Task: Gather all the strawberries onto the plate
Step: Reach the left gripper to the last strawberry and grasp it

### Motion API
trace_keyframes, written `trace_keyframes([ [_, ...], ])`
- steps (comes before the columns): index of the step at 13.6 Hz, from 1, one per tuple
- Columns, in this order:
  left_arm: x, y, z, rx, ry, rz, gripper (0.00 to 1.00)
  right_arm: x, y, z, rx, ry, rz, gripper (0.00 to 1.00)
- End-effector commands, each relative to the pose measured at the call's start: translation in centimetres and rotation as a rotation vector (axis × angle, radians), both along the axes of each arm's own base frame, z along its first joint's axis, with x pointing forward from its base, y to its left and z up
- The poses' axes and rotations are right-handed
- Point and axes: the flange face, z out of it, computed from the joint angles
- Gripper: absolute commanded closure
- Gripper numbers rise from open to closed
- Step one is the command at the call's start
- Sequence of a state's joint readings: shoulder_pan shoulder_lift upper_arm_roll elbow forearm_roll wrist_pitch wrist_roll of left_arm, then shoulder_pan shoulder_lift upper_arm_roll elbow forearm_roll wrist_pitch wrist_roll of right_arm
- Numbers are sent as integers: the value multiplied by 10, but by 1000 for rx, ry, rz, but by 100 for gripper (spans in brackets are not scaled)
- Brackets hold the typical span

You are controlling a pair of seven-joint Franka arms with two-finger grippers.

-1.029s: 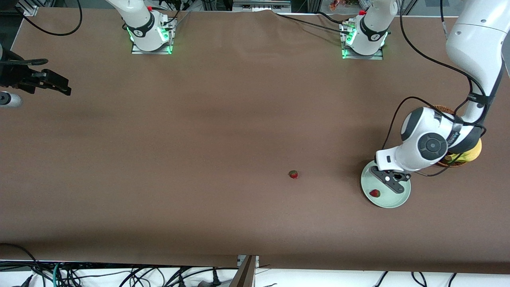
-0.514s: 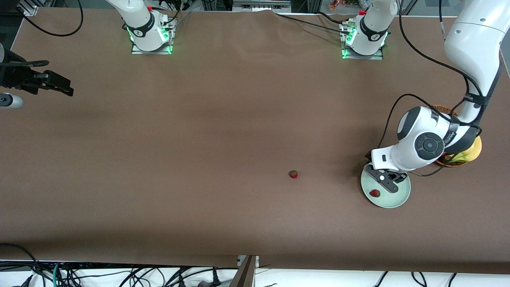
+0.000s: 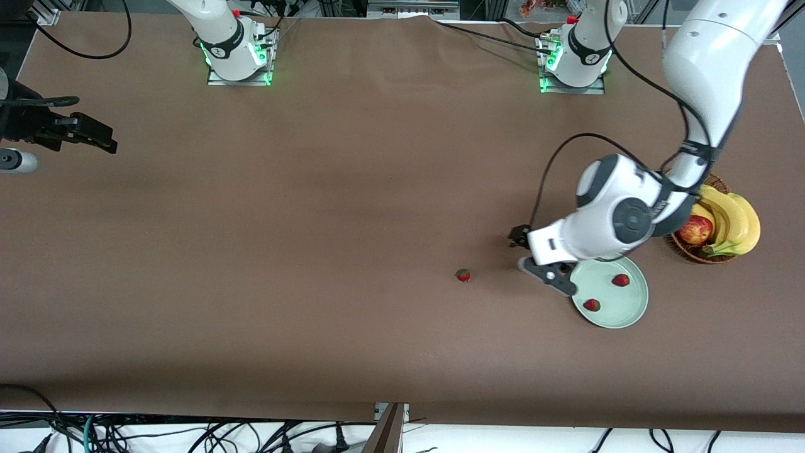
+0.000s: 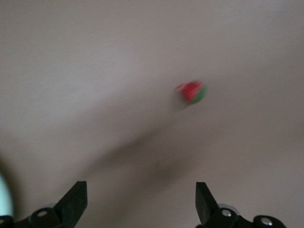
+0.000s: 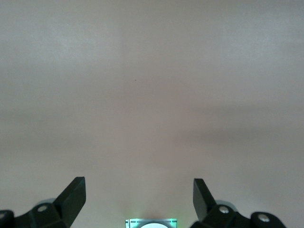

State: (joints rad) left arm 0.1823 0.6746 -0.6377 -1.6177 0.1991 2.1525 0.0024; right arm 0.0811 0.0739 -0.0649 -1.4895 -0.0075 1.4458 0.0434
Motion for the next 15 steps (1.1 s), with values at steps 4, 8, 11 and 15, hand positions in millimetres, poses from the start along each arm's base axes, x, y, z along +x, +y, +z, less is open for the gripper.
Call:
trace_keyframes([
  [4,22,-90,-45,-32,-107,-25,0,3,4,6,12,-7,-6,0],
  [8,14,-108,-96,48,-210,-163,3,3,5,5,12,-4,-5,0],
  [11,11,-108,-104,62,-215,-181,48,3,5,5,12,-2,-6,0],
  [15,16,-101,-94,66,-221,-167,100,3,6,6,12,-5,-6,0],
])
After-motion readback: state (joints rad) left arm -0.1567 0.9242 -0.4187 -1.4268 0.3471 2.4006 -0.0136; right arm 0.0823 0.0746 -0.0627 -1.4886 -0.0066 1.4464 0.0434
